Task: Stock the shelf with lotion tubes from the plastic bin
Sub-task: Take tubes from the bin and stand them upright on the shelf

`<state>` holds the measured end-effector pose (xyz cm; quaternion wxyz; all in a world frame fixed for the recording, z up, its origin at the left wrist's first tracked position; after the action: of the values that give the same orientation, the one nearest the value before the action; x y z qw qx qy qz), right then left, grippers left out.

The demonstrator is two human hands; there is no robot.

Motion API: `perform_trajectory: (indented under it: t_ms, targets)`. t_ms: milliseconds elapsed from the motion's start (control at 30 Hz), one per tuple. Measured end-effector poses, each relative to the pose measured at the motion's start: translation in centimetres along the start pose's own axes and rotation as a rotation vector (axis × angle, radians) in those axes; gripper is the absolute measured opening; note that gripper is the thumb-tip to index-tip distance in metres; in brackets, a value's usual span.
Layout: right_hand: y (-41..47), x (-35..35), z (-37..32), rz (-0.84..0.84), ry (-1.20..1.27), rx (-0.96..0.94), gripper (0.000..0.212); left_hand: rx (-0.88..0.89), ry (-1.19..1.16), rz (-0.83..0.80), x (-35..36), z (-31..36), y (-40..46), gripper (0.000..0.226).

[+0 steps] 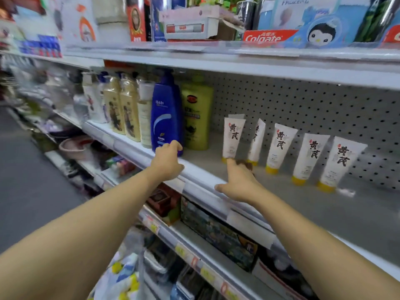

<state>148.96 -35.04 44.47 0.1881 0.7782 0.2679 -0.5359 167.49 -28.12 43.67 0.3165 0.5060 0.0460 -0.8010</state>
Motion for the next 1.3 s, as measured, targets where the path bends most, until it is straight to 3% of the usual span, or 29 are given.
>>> perform_trajectory:
  t_ms: [233,500,867,1100,1300]
  targets:
    - [-0.1,3.9,-5.9,-0.033,-0.019,-0.194,0.077,-0.192,0.186,-0.058,-3.3,-7.5,-5.6,0.054]
    - [-1.4,11.6,-13.1,-0.163,0.009,-0.322,0.079,-0.374,0.187,-0.175,-3.8,-17.7,-10.9,0.050]
    - [-2.6,27.0,-19.0,-0.455,-0.046,-0.179,0.072,-0.536,0.083,-0.409,0.0,-32.1,-16.5,0.054]
    - [-3.2,35.8,-18.2,-0.591,-0.097,-0.057,0.073,-0.586,-0.017,-0.516,5.0,-38.0,-19.7,0.052]
    - [-2.5,42.7,-16.1,-0.686,-0.150,-0.069,0.068,-0.631,-0.093,-0.587,10.8,-40.4,-21.7,0.047]
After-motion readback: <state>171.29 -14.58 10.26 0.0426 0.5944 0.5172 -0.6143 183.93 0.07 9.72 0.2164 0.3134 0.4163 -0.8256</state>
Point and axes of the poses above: each hand's wrist, its own y-axis towards the middle knuckle, its own x-axis out of the palm, z = x × y, the point moved 1 cm from there along y, towards the middle knuckle, and after that the axes turned 3 degrees about x, right-handed, at the moved point
